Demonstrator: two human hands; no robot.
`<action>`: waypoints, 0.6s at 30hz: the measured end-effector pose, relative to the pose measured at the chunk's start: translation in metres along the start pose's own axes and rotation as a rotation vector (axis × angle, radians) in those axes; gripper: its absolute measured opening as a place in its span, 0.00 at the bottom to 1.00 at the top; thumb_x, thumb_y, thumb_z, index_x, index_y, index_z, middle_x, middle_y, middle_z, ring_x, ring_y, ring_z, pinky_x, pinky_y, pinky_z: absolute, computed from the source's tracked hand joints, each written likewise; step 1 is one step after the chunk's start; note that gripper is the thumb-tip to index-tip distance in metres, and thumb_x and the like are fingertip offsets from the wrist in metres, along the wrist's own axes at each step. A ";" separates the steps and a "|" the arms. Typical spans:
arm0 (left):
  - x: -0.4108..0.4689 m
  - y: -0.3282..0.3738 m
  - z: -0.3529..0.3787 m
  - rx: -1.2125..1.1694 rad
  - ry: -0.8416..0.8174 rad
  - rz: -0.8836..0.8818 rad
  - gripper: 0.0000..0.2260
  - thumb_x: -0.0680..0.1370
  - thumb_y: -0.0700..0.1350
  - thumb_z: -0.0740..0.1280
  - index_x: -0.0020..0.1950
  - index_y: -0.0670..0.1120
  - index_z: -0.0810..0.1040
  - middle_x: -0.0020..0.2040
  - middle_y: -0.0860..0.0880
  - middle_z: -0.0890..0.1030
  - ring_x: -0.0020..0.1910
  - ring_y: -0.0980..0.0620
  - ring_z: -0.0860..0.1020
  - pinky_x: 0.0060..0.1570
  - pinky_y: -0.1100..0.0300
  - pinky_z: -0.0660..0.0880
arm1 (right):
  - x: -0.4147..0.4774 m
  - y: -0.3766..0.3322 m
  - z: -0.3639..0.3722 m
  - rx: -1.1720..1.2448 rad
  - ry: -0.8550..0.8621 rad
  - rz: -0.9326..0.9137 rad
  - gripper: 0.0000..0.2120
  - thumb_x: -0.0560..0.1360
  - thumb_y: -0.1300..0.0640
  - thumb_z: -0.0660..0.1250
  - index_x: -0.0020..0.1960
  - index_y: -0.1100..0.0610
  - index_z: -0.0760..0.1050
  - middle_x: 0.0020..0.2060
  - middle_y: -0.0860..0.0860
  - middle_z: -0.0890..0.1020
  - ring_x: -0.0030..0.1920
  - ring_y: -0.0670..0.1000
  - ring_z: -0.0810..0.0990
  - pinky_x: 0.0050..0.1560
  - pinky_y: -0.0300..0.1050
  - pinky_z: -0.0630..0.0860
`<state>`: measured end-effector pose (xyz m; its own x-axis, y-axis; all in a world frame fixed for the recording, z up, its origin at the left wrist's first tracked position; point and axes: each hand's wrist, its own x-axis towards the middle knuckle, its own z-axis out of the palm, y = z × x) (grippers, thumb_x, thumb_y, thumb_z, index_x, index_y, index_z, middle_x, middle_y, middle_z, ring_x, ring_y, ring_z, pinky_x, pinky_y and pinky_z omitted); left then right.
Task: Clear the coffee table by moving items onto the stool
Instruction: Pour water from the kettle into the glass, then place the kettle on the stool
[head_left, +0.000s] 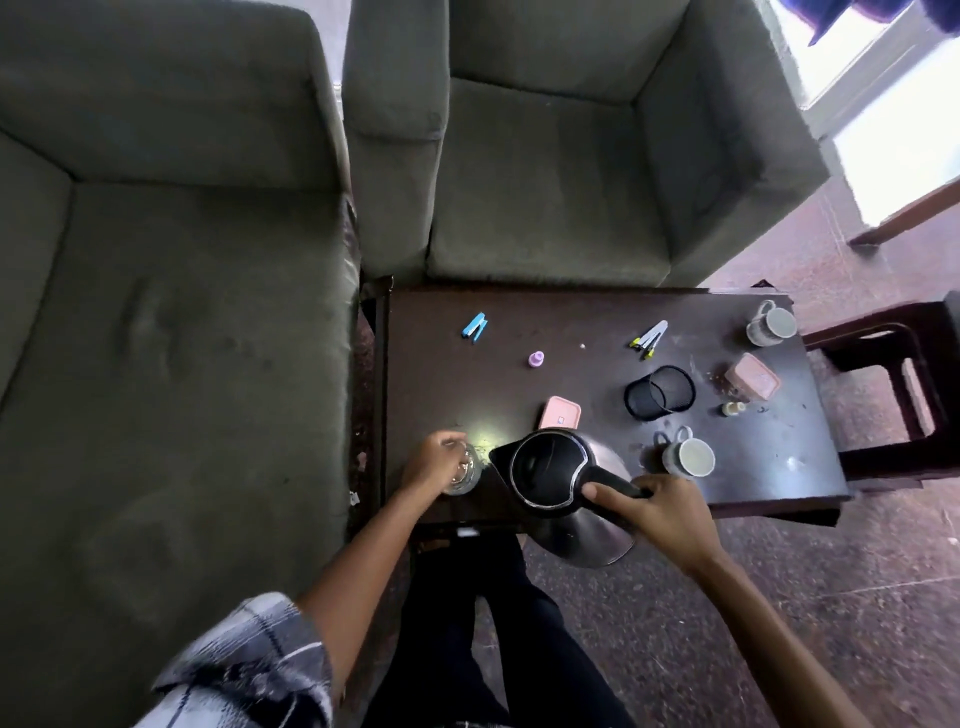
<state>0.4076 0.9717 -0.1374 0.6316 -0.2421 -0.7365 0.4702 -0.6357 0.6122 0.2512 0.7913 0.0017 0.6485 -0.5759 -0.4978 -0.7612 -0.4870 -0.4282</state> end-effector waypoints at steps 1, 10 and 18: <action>-0.012 0.010 0.000 -0.097 -0.013 0.023 0.10 0.78 0.40 0.61 0.55 0.41 0.79 0.41 0.46 0.82 0.34 0.50 0.77 0.36 0.59 0.74 | -0.005 0.002 -0.005 0.045 0.025 0.014 0.37 0.51 0.22 0.65 0.24 0.58 0.64 0.20 0.52 0.69 0.24 0.49 0.67 0.30 0.44 0.62; -0.098 0.068 0.020 -0.071 -0.183 0.368 0.18 0.74 0.29 0.61 0.57 0.47 0.78 0.46 0.54 0.81 0.46 0.57 0.78 0.50 0.65 0.74 | -0.049 0.020 -0.054 0.379 0.166 0.071 0.31 0.58 0.35 0.71 0.24 0.65 0.70 0.17 0.55 0.73 0.21 0.47 0.69 0.28 0.39 0.64; -0.137 0.109 0.053 0.017 -0.207 0.491 0.19 0.75 0.31 0.61 0.64 0.45 0.76 0.57 0.50 0.80 0.55 0.55 0.78 0.61 0.58 0.73 | -0.074 0.059 -0.093 0.498 0.272 0.103 0.29 0.56 0.36 0.70 0.23 0.63 0.70 0.16 0.54 0.72 0.19 0.47 0.68 0.23 0.31 0.63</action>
<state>0.3393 0.8968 0.0147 0.6395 -0.6522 -0.4070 0.1389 -0.4227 0.8956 0.1581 0.7440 0.0837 0.4967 -0.7840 -0.3724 -0.6841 -0.0895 -0.7239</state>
